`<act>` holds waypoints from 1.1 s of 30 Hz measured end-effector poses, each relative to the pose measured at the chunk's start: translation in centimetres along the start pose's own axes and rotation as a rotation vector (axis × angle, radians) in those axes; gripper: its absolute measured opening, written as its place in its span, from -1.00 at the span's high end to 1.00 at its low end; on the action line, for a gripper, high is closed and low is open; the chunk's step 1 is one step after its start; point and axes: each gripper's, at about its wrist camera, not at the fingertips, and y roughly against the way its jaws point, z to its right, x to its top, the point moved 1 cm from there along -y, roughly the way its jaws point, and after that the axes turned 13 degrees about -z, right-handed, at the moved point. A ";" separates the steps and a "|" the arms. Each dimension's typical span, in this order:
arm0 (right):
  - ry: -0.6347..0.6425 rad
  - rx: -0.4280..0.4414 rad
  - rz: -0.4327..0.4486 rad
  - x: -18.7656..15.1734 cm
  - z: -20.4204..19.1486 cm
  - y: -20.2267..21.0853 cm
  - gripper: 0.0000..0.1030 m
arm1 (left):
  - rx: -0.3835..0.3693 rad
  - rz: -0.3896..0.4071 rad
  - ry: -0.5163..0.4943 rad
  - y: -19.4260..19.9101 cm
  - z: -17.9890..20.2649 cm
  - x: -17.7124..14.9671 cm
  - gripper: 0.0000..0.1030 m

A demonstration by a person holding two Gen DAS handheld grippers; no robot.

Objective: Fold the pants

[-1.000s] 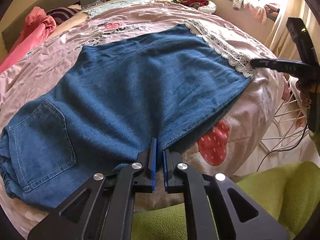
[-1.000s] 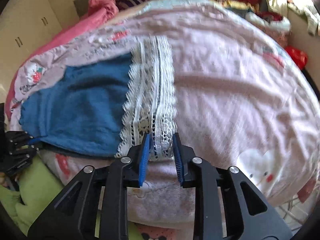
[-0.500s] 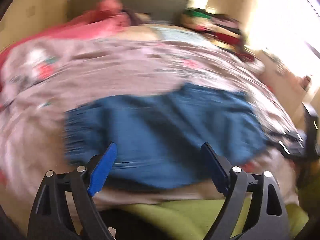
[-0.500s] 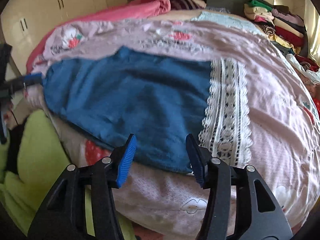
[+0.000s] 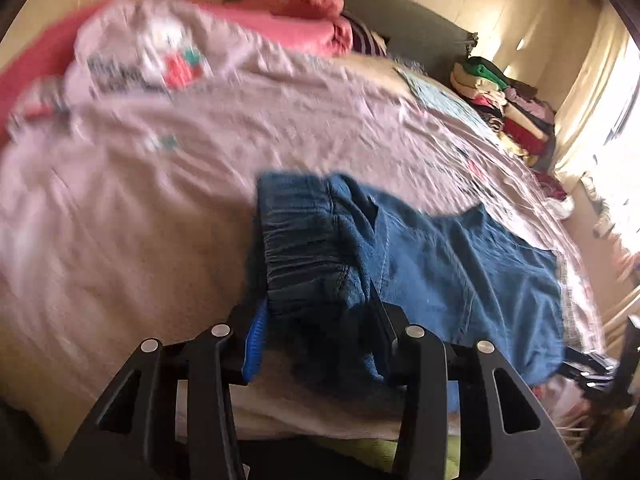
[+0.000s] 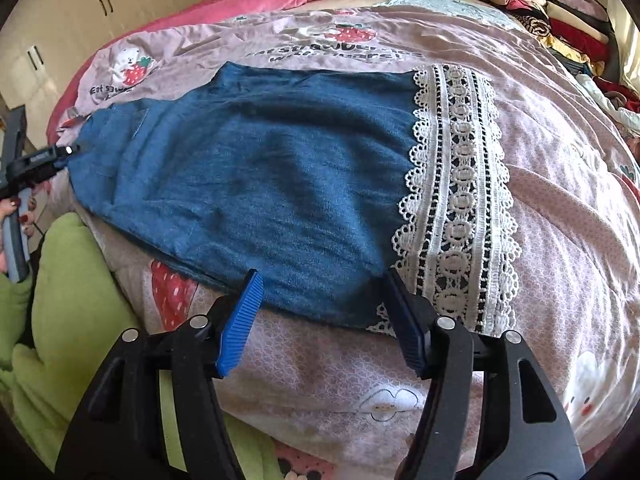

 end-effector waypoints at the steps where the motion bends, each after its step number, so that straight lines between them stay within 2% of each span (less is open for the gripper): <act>1: 0.000 0.001 -0.002 -0.1 0.0 0.0 -0.06 | 0.020 0.010 -0.012 0.2 -0.1 0.2 0.19; 5: 0.000 -0.010 -0.004 -0.2 -0.1 -0.4 -0.07 | 0.056 -0.047 -0.011 -1.8 -0.8 0.3 0.10; 7: 0.003 -0.005 -0.001 -0.2 -0.1 0.0 -0.07 | 0.040 -0.048 0.015 -1.7 -1.1 -0.1 0.04; 10: -0.006 -0.002 0.045 0.0 0.0 1.4 -0.12 | 0.056 0.018 0.013 0.5 -0.9 -0.2 -0.12; 12: -0.006 0.001 0.086 0.2 0.0 2.2 -0.14 | 0.088 0.105 -0.018 3.2 0.4 -0.1 -0.34; 13: -0.005 0.011 0.107 0.3 -0.1 2.6 -0.16 | 0.090 0.123 -0.030 3.8 1.0 -0.1 -0.55; 15: 0.007 0.028 0.132 0.8 -0.5 2.9 -0.18 | 0.057 0.143 -0.100 5.0 3.7 -0.2 -0.62; 19: 0.036 0.046 0.135 1.8 -1.4 2.5 -0.21 | -0.064 0.069 -0.256 3.6 9.4 -0.3 -0.68; 22: 0.051 0.054 0.121 2.3 -1.9 1.7 -0.24 | -0.117 -0.011 -0.335 1.3 12.8 -0.8 -0.68; 25: 0.041 0.036 0.074 2.1 -1.9 0.4 -0.25 | -0.095 -0.095 -0.424 -2.1 15.6 -1.4 -0.68; 28: 0.011 0.020 0.014 1.6 -0.9 -1.4 -0.26 | -0.052 -0.161 -0.462 -4.7 16.4 -2.1 -0.68; 31: 0.025 0.025 0.027 1.3 -0.9 -1.6 -0.27 | -0.007 -0.264 -0.477 -7.7 16.3 -2.9 -0.68; 33: 0.026 0.040 0.030 1.4 -0.9 -1.2 -0.28 | -0.037 -0.257 -0.466 -7.2 16.0 -2.7 -0.72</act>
